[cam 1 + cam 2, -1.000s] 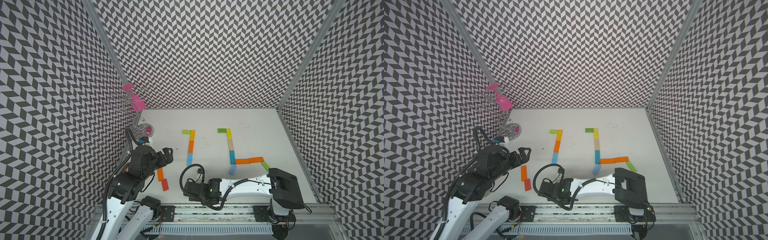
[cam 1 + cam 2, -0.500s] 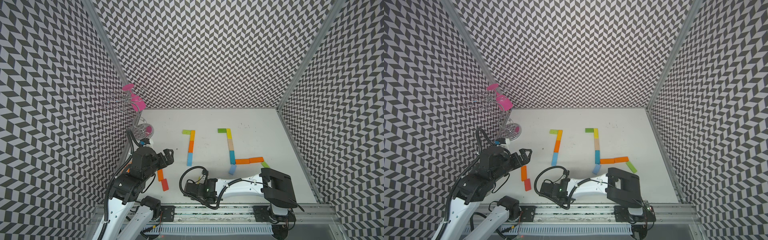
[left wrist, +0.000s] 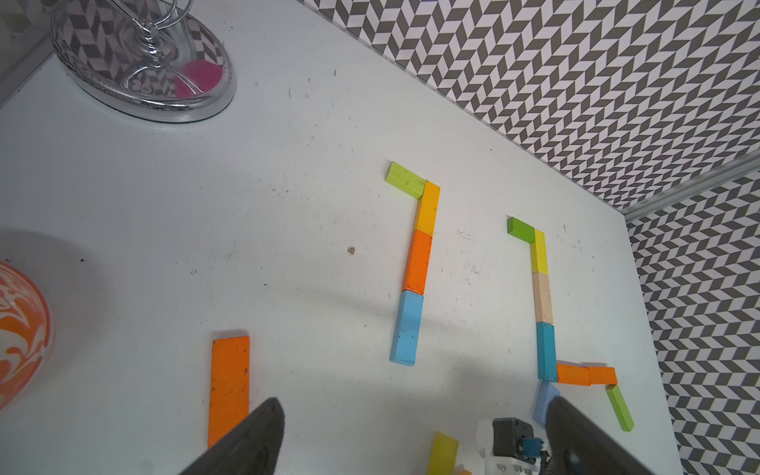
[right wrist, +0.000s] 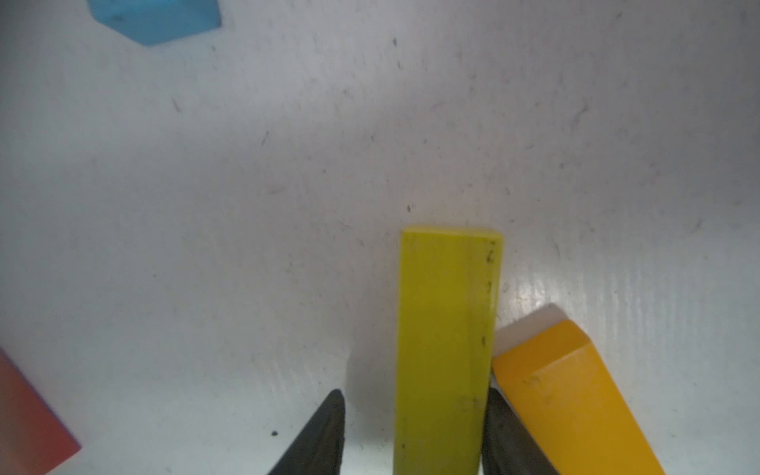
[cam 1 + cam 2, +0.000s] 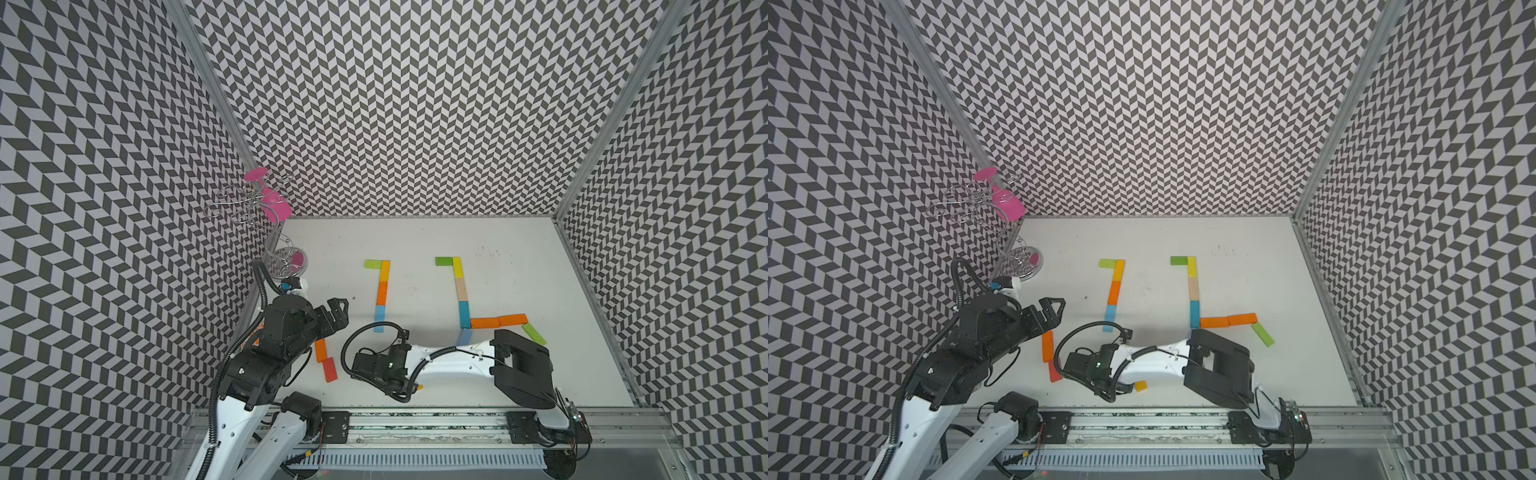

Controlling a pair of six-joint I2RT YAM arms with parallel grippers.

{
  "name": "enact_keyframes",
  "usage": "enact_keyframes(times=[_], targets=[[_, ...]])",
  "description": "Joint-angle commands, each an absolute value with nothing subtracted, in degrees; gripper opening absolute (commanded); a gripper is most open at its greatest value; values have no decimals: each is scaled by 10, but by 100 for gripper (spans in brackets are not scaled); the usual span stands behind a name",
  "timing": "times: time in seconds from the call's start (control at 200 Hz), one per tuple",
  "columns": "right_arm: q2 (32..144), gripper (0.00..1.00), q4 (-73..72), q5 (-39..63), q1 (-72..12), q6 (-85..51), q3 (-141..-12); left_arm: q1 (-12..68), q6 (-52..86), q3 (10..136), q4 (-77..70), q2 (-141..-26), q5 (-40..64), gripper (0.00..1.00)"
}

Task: Assemble a giraffe with building blocks
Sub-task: Pick up the building block from the center of the board.

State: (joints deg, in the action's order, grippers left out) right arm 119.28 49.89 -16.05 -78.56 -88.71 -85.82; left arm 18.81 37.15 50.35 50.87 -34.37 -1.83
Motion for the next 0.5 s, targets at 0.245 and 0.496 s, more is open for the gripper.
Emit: enact_keyframes(times=[0.245,0.496], targets=[[1221,33,540,-174,-784,-883,-876,185,369,497,491,-330,-17,100],[1175,23,554,-214,-785,-798,-927,185,369,495,484,-326,-21,100]])
